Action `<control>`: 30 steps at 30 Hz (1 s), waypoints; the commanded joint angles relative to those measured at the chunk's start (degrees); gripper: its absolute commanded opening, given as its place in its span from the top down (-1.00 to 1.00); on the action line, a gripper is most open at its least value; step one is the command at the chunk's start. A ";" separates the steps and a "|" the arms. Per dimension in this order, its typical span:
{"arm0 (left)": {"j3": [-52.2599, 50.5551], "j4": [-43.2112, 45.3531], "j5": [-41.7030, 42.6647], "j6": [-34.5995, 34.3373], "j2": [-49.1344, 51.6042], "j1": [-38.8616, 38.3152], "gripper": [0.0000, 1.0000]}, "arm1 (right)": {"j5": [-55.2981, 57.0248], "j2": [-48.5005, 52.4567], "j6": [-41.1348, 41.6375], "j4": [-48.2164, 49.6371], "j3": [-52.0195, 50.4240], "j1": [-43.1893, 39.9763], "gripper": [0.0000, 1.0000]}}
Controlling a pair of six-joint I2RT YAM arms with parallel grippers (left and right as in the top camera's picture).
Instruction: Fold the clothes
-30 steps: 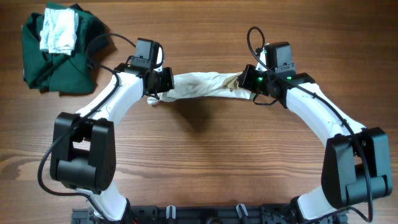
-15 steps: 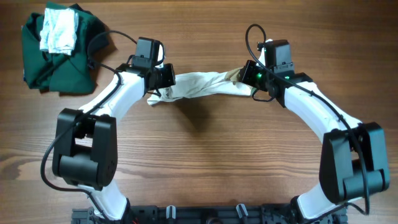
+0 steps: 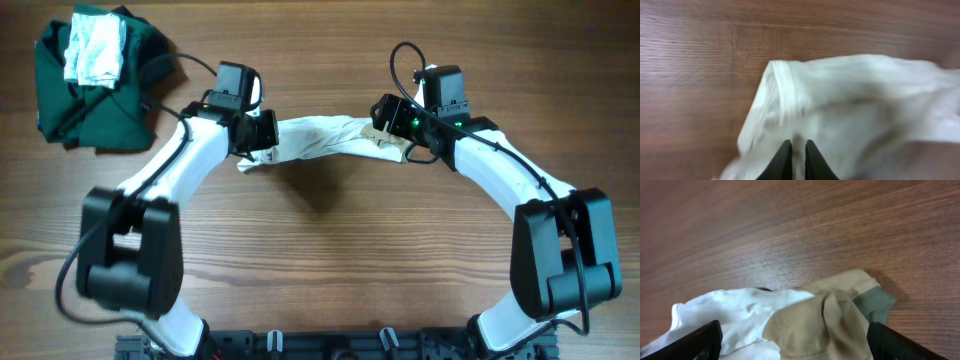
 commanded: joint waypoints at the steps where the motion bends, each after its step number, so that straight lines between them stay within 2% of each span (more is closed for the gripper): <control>1: -0.09 -5.22 2.05 2.12 -9.07 -0.98 0.66 | -0.26 0.35 -0.81 -0.52 0.72 -0.13 -0.91; 6: -0.09 -10.56 2.60 1.79 -9.33 -2.38 0.59 | -2.71 0.35 -0.90 -1.97 0.72 -0.13 -0.94; 10: -0.55 -14.08 3.15 -2.14 -6.38 -4.02 0.60 | -2.91 0.35 -0.87 -3.02 0.72 -0.13 -0.95; 12: -0.98 -13.16 3.91 -4.22 -4.20 -4.11 0.41 | -4.28 0.35 -0.81 -2.89 0.72 -0.13 -0.95; 15: -1.01 -10.12 6.71 -4.26 -0.09 -4.11 0.33 | -4.90 0.35 -0.96 -2.99 0.72 -0.13 -0.96; 22: -1.01 -5.14 6.73 -4.59 4.11 -3.89 0.31 | -5.46 0.35 -2.51 -3.82 0.72 -0.13 -0.99; 27: -1.01 -3.96 3.48 -4.59 4.46 -3.89 0.27 | -5.46 0.35 -3.72 -4.11 0.72 -0.13 -0.99; 30: -0.98 -4.46 2.89 -4.57 4.55 -3.78 0.35 | -5.46 0.35 -3.85 -4.50 0.72 -0.13 -0.99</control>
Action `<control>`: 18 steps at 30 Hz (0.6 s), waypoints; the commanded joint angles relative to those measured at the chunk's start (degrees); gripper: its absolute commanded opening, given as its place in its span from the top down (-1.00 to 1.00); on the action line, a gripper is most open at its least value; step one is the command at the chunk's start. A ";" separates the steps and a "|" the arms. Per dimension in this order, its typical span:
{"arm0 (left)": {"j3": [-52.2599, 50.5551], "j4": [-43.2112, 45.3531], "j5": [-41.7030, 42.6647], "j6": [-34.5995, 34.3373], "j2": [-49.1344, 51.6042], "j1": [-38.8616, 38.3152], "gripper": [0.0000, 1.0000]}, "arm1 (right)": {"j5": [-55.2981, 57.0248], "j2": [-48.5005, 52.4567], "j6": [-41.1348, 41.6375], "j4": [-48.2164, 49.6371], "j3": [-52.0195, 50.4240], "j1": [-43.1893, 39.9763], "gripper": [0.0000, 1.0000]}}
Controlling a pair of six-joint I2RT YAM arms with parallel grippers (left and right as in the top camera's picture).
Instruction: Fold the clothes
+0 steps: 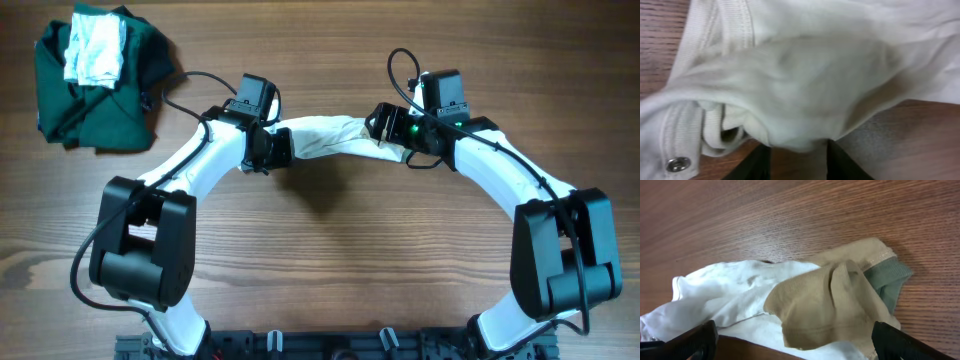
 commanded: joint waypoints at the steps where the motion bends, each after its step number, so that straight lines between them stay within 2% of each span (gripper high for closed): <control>1: -0.35 -0.37 -1.68 -0.48 0.79 0.28 0.35 | -1.14 0.35 -1.29 -0.20 0.70 -0.13 -0.99; 13: -0.35 3.10 -4.46 -0.44 0.79 1.99 0.22 | -1.16 0.35 -1.27 -0.59 0.70 -0.13 -0.99; 16: -0.35 3.76 -4.22 -0.46 0.79 1.99 0.31 | -1.16 0.35 -1.27 -0.76 0.72 -0.13 -0.99; 18: -0.35 3.98 -3.56 -0.48 0.79 1.99 0.58 | -1.16 0.35 -1.25 -0.76 0.72 -0.13 -0.99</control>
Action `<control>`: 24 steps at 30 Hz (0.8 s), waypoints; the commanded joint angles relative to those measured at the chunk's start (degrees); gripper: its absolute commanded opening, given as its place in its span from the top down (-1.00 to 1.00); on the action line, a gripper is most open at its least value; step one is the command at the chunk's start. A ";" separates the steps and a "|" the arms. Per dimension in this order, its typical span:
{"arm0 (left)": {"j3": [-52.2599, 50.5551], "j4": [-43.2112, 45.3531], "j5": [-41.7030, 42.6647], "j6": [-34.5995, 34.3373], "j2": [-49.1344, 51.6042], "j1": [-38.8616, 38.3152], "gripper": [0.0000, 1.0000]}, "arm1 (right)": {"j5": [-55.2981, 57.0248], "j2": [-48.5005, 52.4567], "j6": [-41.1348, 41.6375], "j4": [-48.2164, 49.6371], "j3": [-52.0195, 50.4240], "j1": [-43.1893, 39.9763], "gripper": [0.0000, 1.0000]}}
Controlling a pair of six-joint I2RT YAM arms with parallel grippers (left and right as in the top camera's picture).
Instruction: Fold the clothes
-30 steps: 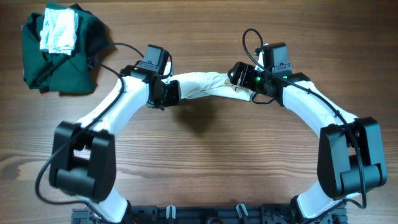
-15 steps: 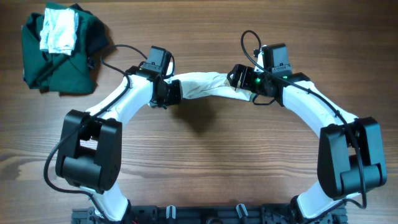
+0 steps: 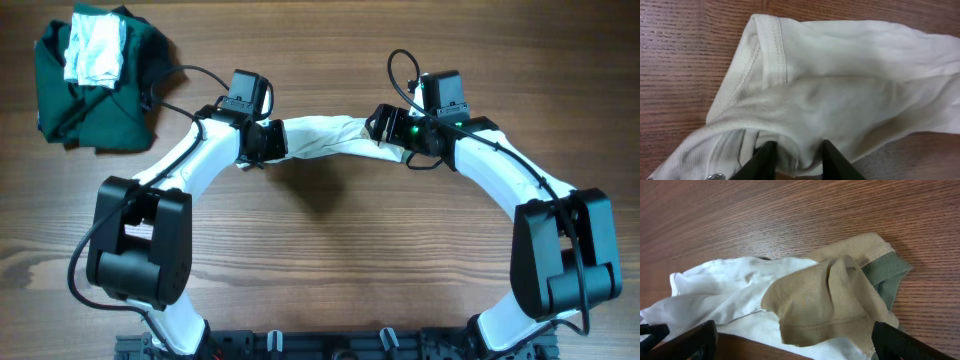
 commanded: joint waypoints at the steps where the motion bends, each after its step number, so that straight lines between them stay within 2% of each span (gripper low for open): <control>1: -0.35 0.61 1.18 -0.13 0.76 0.24 0.78 | -1.16 0.35 -1.20 -0.09 0.72 -0.13 -0.99; 4: -0.31 0.87 2.34 -0.13 0.76 0.26 0.92 | -1.14 0.35 -1.22 -0.07 0.72 -0.13 -0.99; 10: 0.66 1.66 2.29 -0.13 0.74 0.31 0.92 | -0.70 0.35 -1.27 -0.11 0.70 -0.13 -0.99; 20: 0.72 14.58 2.03 -0.13 0.74 0.37 0.92 | 2.14 0.35 -1.25 -2.43 0.70 -0.13 -0.99; 24: 0.72 15.34 -2.60 -0.13 0.74 0.85 0.92 | 2.34 0.35 -1.20 -2.58 0.70 -0.13 -0.99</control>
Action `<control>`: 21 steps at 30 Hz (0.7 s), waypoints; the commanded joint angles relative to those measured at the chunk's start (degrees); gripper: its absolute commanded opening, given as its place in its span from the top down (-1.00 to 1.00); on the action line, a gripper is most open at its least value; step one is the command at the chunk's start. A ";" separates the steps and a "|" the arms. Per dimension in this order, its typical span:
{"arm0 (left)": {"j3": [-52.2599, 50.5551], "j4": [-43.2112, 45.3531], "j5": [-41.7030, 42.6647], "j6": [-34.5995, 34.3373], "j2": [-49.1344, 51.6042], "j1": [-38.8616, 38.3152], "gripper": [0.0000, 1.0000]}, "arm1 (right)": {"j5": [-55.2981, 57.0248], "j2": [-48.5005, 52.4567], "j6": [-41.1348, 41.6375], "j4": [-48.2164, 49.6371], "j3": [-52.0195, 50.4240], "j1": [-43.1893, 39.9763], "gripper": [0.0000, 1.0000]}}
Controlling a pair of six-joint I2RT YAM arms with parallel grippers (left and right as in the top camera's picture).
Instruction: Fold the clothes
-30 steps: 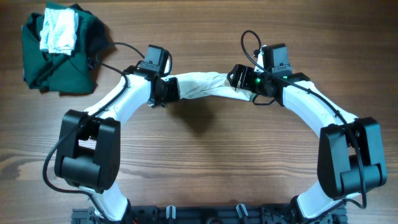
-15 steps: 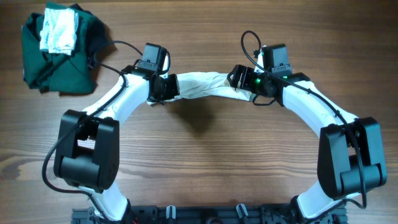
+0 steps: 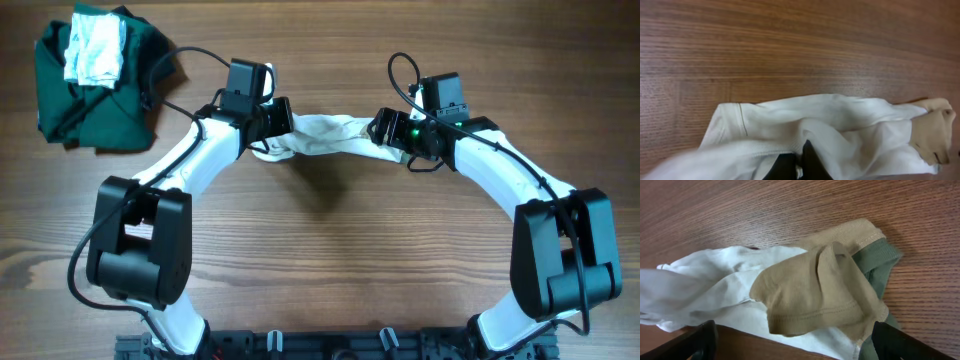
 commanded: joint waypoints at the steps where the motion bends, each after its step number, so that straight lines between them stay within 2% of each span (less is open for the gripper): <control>1: 0.55 -0.26 -5.95 -0.02 0.74 0.92 0.92 | 1.46 0.35 -1.22 0.02 0.70 -0.13 -0.99; 5: 0.55 -2.08 -12.55 -0.02 0.74 2.01 0.92 | 1.44 0.35 -1.20 0.02 0.70 -0.13 -0.99; 9: 0.52 -2.45 -13.31 -0.02 0.74 3.23 0.91 | 1.44 0.35 -1.18 0.02 0.70 -0.13 -0.99; 10: 0.55 -2.45 -13.31 0.00 0.74 3.30 0.55 | 1.42 0.35 -1.18 0.04 0.70 -0.13 -1.00; 11: 0.55 -2.45 -13.29 0.00 0.74 3.30 0.09 | 1.40 0.35 -1.16 0.07 0.70 -0.13 -0.99; 12: 0.52 -2.47 -13.20 0.22 0.74 3.30 -0.68 | 1.40 0.35 -1.14 0.11 0.70 -0.13 -0.99; 13: 0.52 -2.51 -13.03 0.39 0.74 3.21 -0.97 | 1.40 0.35 -1.16 0.17 0.70 -0.13 -0.99; 17: 0.55 -2.47 -13.07 0.39 0.74 3.15 -0.99 | 0.72 0.35 -1.46 1.07 0.70 -0.07 -0.98; 21: 0.61 -2.49 -13.07 0.42 -0.07 3.15 -1.00 | -2.27 -1.97 -6.73 3.19 0.72 -0.07 -0.85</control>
